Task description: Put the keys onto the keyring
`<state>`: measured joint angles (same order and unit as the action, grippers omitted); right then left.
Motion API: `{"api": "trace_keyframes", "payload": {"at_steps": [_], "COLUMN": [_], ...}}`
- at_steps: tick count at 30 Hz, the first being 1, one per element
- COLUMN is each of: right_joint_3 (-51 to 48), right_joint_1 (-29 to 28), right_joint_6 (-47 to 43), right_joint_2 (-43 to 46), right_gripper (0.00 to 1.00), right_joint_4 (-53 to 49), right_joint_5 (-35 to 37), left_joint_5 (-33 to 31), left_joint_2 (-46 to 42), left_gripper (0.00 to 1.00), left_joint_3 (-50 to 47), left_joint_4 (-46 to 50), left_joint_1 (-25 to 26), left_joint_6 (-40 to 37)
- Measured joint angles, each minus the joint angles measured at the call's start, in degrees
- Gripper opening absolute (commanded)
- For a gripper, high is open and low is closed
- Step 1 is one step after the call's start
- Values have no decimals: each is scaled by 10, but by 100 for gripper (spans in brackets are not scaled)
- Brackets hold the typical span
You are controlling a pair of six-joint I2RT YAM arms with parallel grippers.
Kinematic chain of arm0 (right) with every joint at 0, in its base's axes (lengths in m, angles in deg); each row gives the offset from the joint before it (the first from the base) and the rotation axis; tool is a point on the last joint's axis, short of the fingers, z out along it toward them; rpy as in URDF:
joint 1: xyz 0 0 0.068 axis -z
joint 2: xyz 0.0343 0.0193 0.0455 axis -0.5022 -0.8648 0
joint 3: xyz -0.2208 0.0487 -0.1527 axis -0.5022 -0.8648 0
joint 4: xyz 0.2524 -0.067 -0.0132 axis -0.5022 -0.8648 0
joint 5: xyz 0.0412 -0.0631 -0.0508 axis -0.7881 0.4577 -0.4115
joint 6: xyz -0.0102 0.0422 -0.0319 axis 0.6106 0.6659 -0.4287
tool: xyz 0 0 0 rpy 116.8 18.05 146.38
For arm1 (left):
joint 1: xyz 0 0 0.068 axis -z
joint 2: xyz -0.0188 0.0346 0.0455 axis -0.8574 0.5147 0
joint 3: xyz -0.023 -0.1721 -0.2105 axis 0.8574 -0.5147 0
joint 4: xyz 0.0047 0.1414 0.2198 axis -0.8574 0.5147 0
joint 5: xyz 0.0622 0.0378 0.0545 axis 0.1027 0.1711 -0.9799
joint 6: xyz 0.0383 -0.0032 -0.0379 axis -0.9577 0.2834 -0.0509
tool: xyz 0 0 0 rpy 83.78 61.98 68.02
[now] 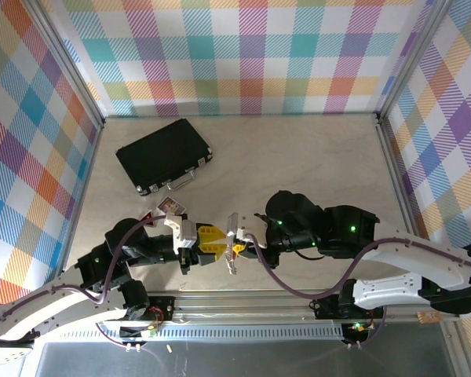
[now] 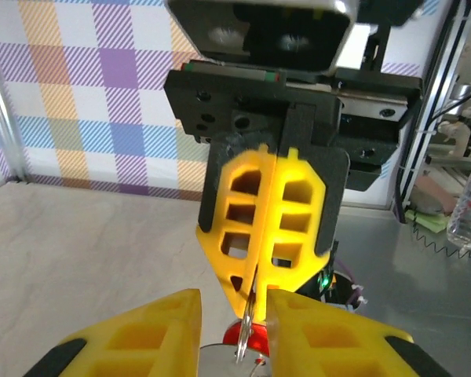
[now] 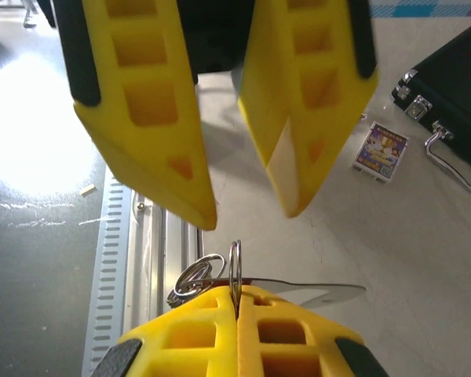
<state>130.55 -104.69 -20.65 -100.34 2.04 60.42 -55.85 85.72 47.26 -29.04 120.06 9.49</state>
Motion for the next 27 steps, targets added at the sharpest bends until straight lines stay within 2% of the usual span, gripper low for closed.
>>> {"api": "trace_keyframes", "payload": {"at_steps": [11, 14, 16, 18, 20, 27], "right_joint_3": [25, 29, 29, 29, 29, 31], "right_joint_1": [-6, -7, -7, -7, -6, -7], "right_joint_6": [-7, -8, -8, -8, -8, -8], "right_joint_2": [-13, -18, -21, -23, -24, -24], "right_gripper": [0, 0, 0, 0, 0, 0], "right_joint_4": [-32, -37, -40, -43, -45, -48], "right_joint_5": [14, 13, 13, 14, 18, 20], "left_joint_5": [11, 11, 11, 12, 15, 22], "left_joint_2": [32, 37, 42, 46, 48, 48], "left_gripper": [31, 28, 23, 9, 3, 0], "left_joint_3": [29, 29, 29, 29, 29, 29], "left_joint_4": [79, 89, 88, 90, 94, 97], "left_joint_1": [0, 0, 0, 0, 0, 0], "left_joint_6": [-29, -31, -32, -37, -42, -44]}}
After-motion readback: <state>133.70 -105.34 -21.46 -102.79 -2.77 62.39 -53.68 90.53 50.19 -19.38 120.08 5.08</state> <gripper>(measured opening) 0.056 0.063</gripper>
